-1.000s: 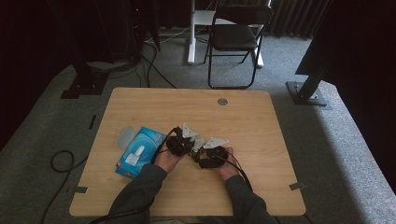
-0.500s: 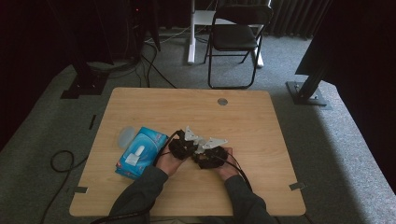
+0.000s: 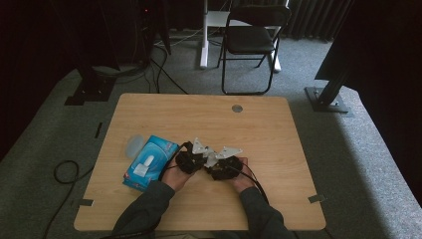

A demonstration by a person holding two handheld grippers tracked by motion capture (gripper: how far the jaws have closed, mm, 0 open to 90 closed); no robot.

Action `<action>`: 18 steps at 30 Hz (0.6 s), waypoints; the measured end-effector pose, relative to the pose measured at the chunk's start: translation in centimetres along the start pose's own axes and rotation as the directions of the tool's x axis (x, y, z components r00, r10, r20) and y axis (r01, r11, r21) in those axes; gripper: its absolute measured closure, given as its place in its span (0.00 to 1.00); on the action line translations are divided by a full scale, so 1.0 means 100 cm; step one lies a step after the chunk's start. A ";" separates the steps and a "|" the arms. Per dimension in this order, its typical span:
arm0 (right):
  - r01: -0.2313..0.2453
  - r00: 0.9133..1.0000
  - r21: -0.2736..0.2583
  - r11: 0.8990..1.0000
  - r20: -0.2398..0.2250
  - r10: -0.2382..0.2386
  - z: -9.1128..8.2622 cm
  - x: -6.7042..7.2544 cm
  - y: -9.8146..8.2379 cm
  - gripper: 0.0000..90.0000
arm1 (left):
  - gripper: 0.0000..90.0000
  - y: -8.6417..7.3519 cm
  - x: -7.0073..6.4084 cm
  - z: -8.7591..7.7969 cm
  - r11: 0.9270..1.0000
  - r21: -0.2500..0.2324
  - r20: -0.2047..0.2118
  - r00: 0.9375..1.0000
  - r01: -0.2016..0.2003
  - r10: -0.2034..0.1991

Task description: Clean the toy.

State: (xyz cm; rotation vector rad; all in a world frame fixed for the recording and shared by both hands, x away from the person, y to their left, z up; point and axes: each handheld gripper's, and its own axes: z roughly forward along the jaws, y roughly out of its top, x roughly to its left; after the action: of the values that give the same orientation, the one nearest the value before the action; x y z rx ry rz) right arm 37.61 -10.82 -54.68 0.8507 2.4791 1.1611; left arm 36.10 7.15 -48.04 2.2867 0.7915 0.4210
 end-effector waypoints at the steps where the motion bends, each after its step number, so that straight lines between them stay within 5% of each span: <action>1: -0.002 1.000 -0.001 1.000 -0.001 0.002 0.000 0.000 0.000 0.38 | 0.98 0.000 0.001 0.000 1.000 0.003 -0.013 1.000 0.004 -0.004; 9: -0.022 1.000 -0.004 1.000 0.014 0.022 0.000 -0.001 0.000 0.38 | 0.98 0.000 0.018 0.003 0.997 -0.015 -0.053 0.996 0.070 -0.070; 18: 0.002 1.000 0.000 1.000 0.013 -0.002 0.000 0.000 0.000 0.38 | 0.98 0.011 0.016 0.014 0.997 -0.021 -0.061 0.995 0.074 -0.075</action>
State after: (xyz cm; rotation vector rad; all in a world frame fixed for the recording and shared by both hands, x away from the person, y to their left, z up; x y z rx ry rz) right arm 37.58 -10.80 -54.70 0.8527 2.4688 1.1519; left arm 38.47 6.87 -48.13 2.2284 0.8972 0.4645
